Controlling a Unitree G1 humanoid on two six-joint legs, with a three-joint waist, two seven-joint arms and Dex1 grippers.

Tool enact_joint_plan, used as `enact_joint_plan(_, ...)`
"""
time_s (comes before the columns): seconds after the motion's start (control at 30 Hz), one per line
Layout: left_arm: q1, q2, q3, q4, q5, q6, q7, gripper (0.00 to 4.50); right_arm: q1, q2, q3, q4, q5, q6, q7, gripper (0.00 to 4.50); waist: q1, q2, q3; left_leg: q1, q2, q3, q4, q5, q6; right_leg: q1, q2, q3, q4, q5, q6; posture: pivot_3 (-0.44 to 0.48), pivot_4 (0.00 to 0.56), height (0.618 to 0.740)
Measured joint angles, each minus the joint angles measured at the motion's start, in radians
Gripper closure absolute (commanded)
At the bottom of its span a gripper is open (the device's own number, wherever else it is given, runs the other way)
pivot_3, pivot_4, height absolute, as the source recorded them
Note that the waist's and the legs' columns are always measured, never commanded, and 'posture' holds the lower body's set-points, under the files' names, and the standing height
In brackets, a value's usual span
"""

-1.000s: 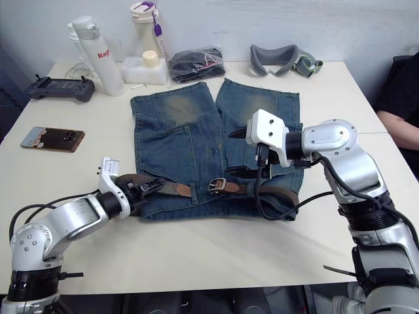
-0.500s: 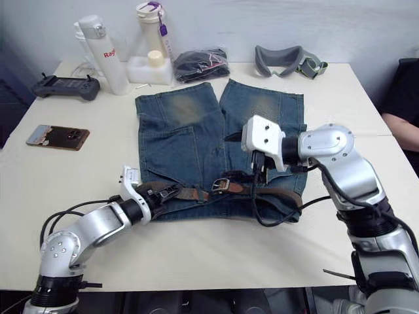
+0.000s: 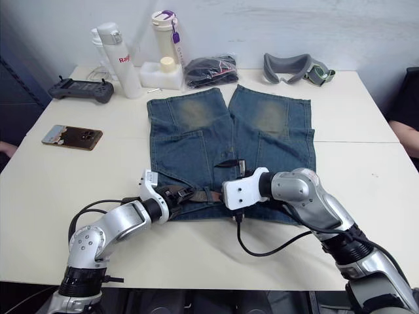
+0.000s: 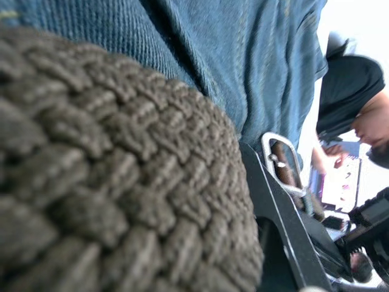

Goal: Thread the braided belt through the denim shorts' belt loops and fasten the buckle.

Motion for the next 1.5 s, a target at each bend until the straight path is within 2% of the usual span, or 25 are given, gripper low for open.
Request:
enact_joint_plan(0.13, -0.016, 0.002, -0.011, 0.016, 0.007, 0.034, 0.008, 4.5, 0.022, 0.009, 0.009, 0.037, -0.058, -0.065, -0.026, 0.07, 0.006, 0.003, -0.002, 0.0, -0.002, 0.0, 0.001, -0.002, 0.003, 0.002, -0.002, 0.001, -0.004, 0.004, 0.007, 0.0, 0.15, 0.74)
enact_joint_plan(0.27, -0.017, -0.004, -0.011, 0.023, 0.017, 0.046, 0.015, 4.5, 0.027, 0.007, 0.009, 0.053, -0.081, -0.109, -0.032, 0.07, 0.004, 0.011, -0.007, 0.0, -0.002, 0.001, 0.0, -0.003, 0.005, 0.003, -0.002, 0.001, -0.008, 0.005, 0.009, 0.0, 0.15, 0.74)
enact_joint_plan(0.67, -0.015, -0.018, -0.01, 0.026, 0.022, 0.065, 0.019, 4.5, -0.016, -0.058, 0.003, 0.153, -0.077, -0.282, 0.025, 0.07, 0.005, 0.015, -0.012, 0.0, -0.003, 0.001, 0.0, -0.006, 0.008, 0.007, -0.004, 0.001, -0.014, 0.005, 0.01, 0.0, 0.15, 0.74)
enact_joint_plan(0.77, -0.01, -0.022, -0.01, 0.028, 0.022, 0.065, 0.021, 4.5, -0.016, -0.046, 0.005, 0.164, -0.097, -0.303, 0.019, 0.07, 0.004, 0.015, -0.012, 0.009, -0.003, 0.001, -0.001, -0.008, 0.009, 0.017, -0.004, 0.001, -0.019, 0.005, 0.009, 0.0, 0.15, 0.74)
enact_joint_plan(0.83, -0.008, -0.023, -0.009, 0.029, 0.021, 0.065, 0.022, 4.5, -0.019, -0.026, 0.01, 0.181, -0.117, -0.319, 0.006, 0.07, 0.003, 0.014, -0.013, 0.012, -0.003, 0.002, -0.003, -0.009, 0.009, 0.02, -0.005, 0.001, -0.021, -0.004, -0.007, 0.0, 0.15, 0.74)
enact_joint_plan(1.2, -0.021, -0.029, -0.008, 0.061, 0.016, 0.08, 0.024, 4.5, -0.034, 0.0, 0.034, 0.193, -0.208, -0.408, -0.014, 0.07, 0.003, 0.011, -0.025, 0.015, -0.002, 0.002, -0.006, -0.008, 0.008, 0.021, -0.004, 0.0, -0.021, -0.004, -0.007, 0.0, 0.15, 0.74)
enact_joint_plan(1.5, -0.022, -0.048, -0.008, 0.065, 0.015, 0.091, 0.025, 4.5, -0.044, -0.039, 0.036, 0.231, -0.203, -0.541, -0.02, 0.07, 0.007, 0.015, -0.027, 0.014, -0.005, 0.001, -0.007, -0.01, 0.01, 0.023, -0.008, 0.0, -0.026, -0.004, -0.007, 0.0, 0.15, 0.74)
